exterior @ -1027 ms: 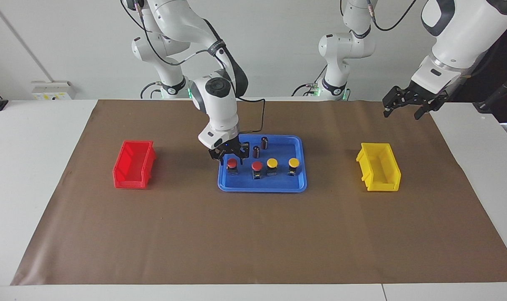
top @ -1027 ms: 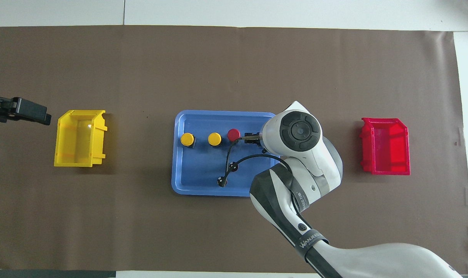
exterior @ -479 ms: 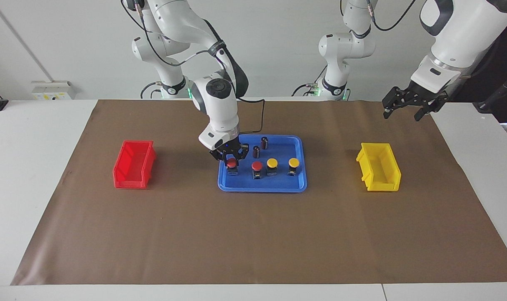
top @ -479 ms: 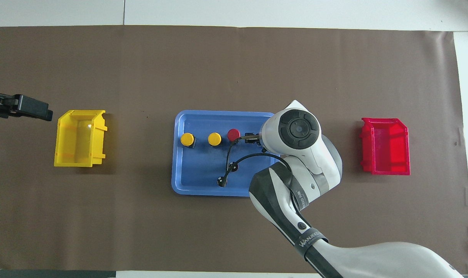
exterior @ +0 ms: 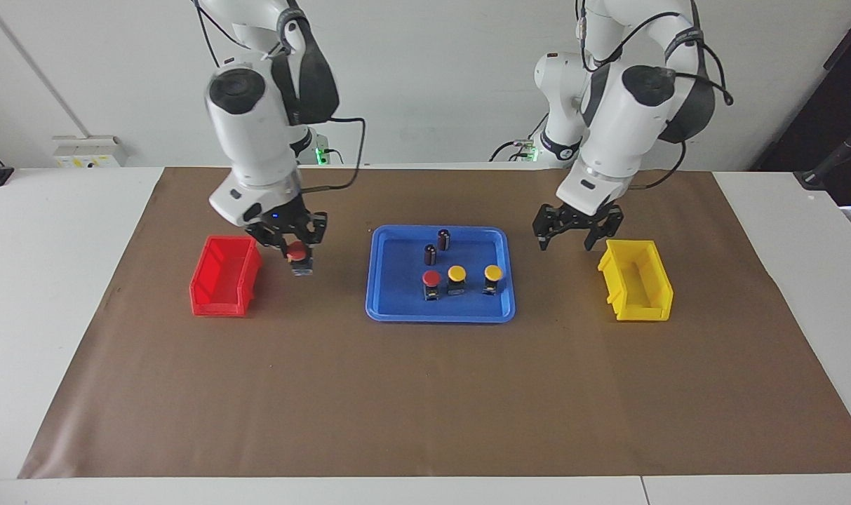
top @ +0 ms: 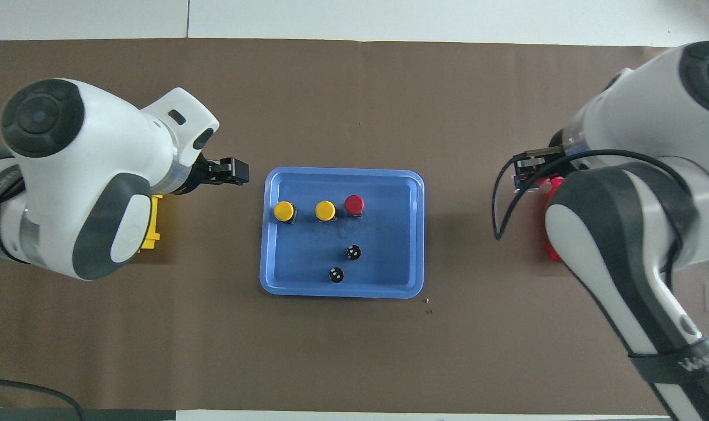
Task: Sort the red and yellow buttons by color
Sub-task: 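Carry the red button to the red bin while the left gripper grasps a yellow button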
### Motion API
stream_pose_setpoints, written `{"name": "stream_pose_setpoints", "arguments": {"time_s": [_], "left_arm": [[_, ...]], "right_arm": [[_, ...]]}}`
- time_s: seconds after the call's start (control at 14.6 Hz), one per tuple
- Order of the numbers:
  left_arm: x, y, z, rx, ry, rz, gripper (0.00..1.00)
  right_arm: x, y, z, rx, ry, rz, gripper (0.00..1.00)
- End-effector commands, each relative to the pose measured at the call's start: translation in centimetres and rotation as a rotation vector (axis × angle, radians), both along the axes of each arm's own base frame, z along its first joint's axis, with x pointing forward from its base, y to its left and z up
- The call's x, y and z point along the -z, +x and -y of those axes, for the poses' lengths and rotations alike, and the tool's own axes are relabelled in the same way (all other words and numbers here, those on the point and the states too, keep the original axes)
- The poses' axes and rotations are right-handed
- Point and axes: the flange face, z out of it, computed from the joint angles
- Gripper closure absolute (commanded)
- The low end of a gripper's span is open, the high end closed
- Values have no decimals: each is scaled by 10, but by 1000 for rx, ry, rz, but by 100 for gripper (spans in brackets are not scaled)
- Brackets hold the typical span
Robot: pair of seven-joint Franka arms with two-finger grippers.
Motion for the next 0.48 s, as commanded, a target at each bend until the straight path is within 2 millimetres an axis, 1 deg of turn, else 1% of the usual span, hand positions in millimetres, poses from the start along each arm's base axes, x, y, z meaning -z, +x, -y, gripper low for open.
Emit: {"name": "stream_pose_setpoints", "arguments": {"time_s": [0.0,0.07,0.14,0.27,0.41], "left_arm": [[42,-9,41,-24,29,8,15],[58,-13,51,-14,38,0,16],[72,-16,56,-6,38,1,18],[92,-25,57,3,36,4,22],[102,-31,60,17,50,-5,22]], "right_arm": [[39,-40,77,-76,7,11,86],[50,-47,92,-111,1,44,86],[61,-52,97,-113,-3,62,86],[71,-61,99,-110,-3,59,86],[80,-64,101,-103,1,43,86]]}}
